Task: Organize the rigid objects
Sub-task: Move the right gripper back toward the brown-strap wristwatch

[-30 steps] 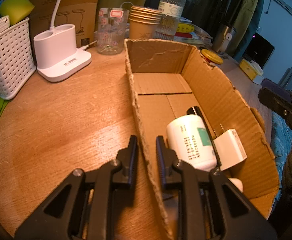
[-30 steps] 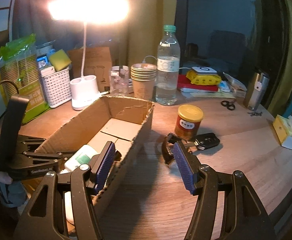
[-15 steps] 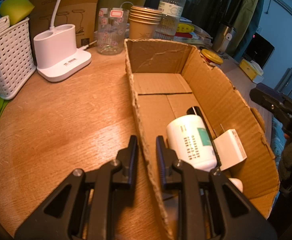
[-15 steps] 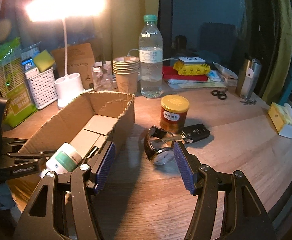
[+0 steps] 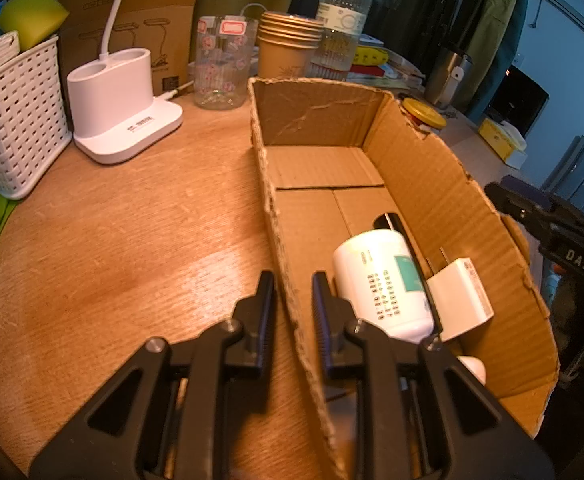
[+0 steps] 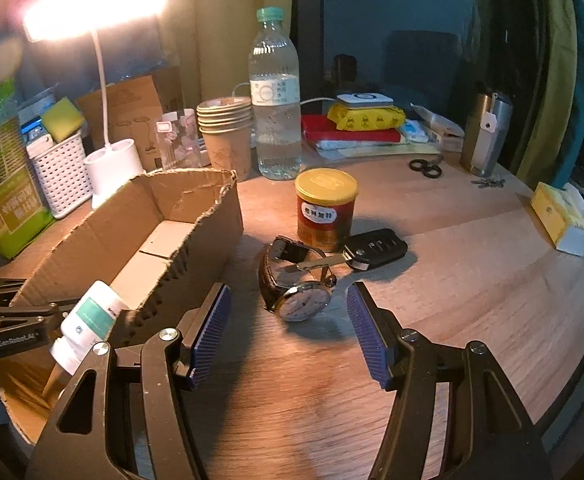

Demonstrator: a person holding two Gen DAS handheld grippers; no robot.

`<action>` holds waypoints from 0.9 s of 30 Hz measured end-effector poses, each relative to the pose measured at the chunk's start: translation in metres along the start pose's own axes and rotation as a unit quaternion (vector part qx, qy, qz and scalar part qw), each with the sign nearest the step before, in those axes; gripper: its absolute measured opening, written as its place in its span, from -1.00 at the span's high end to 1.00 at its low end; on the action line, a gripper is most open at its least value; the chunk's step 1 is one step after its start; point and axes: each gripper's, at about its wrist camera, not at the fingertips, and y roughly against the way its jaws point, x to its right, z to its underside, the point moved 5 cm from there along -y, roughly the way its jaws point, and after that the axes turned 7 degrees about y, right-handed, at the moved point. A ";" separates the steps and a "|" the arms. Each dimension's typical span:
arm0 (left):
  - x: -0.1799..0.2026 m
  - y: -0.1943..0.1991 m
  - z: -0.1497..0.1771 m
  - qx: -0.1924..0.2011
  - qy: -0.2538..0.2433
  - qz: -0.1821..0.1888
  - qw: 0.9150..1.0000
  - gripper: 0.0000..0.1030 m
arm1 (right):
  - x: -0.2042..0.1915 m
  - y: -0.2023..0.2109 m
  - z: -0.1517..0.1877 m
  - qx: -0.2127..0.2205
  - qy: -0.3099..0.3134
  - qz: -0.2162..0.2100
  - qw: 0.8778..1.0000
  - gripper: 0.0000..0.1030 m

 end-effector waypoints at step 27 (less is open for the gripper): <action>0.000 0.000 0.000 0.000 0.000 0.000 1.000 0.60 | 0.014 -0.053 0.000 -0.052 -0.019 -0.013 0.998 -0.26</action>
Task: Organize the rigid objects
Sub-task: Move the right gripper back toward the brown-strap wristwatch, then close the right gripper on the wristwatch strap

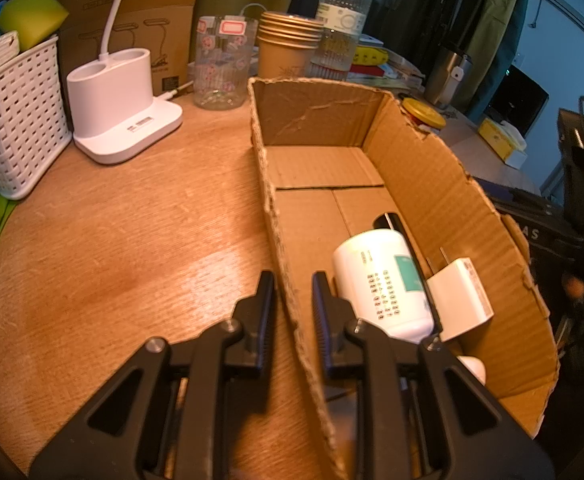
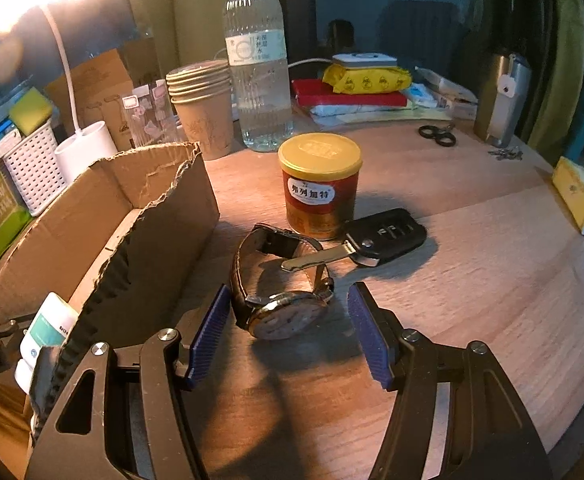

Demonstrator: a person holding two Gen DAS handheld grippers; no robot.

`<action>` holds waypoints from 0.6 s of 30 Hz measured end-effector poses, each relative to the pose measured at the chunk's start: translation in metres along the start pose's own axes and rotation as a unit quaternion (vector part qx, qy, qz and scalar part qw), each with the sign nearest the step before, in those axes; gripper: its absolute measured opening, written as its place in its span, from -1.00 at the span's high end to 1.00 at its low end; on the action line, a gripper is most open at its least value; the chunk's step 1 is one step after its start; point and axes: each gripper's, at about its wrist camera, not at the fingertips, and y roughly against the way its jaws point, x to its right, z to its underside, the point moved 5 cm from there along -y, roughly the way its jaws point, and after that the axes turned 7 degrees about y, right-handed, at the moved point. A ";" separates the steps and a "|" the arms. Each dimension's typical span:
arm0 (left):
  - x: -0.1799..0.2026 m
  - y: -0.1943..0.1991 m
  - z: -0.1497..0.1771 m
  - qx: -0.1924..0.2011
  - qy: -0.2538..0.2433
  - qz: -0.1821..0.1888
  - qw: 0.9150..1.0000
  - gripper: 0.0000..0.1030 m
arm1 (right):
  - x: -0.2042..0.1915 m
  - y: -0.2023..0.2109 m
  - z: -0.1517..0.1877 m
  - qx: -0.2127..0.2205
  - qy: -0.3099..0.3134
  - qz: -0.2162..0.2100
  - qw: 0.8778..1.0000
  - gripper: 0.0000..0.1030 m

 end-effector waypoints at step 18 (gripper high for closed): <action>0.000 0.000 0.000 0.000 0.000 0.000 1.000 0.60 | -0.003 -0.013 -0.001 -0.017 -0.006 -0.017 1.000 -0.15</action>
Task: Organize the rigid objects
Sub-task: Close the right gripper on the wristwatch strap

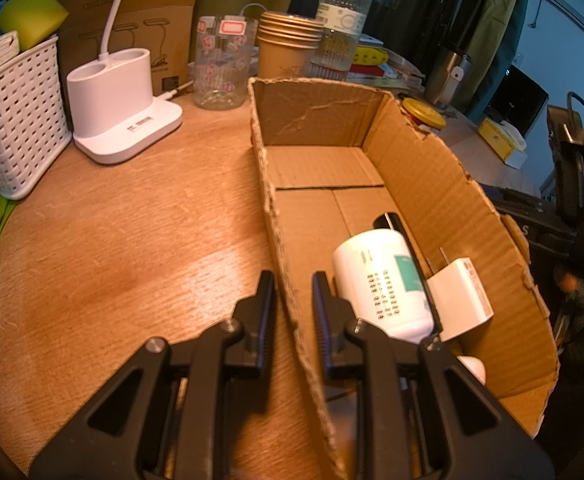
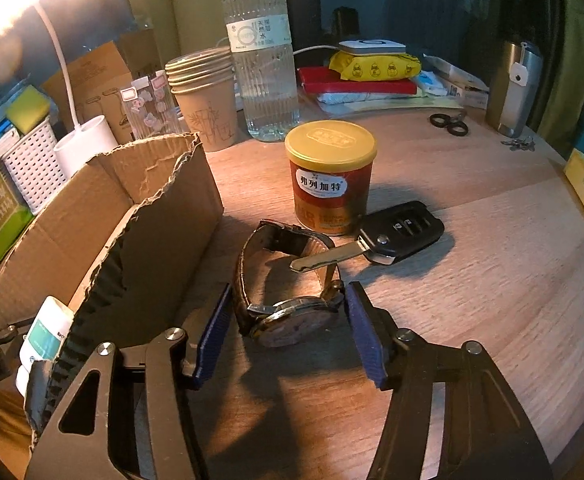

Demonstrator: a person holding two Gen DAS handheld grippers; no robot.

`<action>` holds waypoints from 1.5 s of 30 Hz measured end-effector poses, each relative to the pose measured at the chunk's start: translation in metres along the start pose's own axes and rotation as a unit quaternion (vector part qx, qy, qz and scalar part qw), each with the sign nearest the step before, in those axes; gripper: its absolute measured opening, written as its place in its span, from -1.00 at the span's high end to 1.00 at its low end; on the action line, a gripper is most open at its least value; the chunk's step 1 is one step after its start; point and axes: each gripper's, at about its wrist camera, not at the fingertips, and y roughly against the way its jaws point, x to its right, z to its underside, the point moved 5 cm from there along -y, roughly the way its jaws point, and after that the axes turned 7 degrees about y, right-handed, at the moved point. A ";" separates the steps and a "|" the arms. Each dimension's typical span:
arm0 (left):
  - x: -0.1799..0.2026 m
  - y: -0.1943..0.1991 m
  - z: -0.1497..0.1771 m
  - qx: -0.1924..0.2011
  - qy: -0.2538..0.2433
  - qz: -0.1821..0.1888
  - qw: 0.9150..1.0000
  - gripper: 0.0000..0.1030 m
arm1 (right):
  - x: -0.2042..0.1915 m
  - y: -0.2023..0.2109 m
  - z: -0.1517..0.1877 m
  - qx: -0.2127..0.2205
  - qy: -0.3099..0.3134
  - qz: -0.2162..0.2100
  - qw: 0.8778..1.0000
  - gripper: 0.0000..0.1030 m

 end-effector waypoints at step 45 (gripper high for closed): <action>0.000 0.000 0.000 0.000 0.000 0.000 1.000 0.60 | -0.024 0.035 -0.009 0.060 0.042 -0.005 0.997 -0.28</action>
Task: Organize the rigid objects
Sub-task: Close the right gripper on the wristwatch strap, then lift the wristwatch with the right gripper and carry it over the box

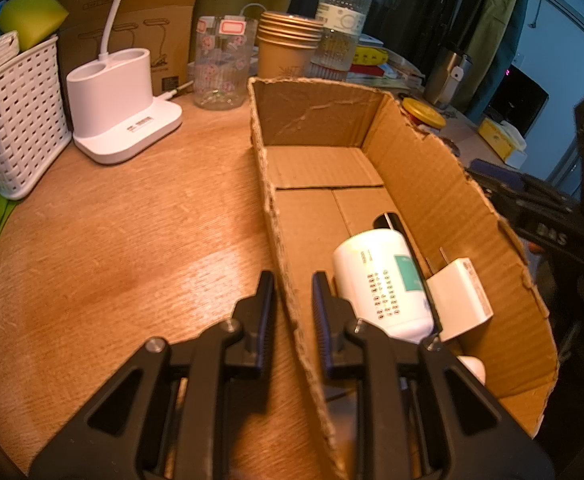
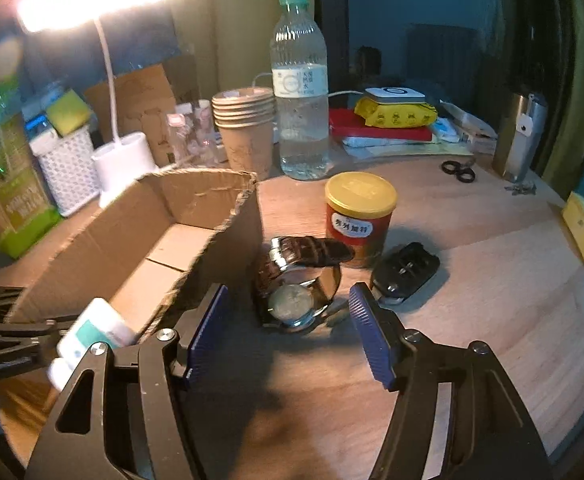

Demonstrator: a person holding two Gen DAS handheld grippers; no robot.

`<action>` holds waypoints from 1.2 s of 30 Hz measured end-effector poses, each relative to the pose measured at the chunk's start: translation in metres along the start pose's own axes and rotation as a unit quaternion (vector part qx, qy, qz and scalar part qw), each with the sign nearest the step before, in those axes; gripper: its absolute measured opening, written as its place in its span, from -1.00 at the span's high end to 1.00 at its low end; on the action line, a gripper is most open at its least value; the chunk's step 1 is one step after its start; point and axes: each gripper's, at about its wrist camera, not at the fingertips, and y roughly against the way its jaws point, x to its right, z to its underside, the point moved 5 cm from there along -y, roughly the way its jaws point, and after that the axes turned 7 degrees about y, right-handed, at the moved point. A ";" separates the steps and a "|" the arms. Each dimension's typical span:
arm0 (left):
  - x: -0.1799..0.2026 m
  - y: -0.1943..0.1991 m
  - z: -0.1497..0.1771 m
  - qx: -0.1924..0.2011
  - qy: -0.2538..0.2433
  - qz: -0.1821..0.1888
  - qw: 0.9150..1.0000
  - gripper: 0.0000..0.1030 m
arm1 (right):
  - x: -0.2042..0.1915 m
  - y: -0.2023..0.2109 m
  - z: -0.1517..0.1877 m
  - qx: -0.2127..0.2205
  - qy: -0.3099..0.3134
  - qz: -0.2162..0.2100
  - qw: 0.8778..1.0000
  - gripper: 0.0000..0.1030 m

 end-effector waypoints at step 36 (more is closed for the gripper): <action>0.000 0.000 0.000 0.000 0.001 0.000 1.000 0.60 | 0.009 -0.012 -0.011 0.018 -0.012 -0.073 0.997 0.82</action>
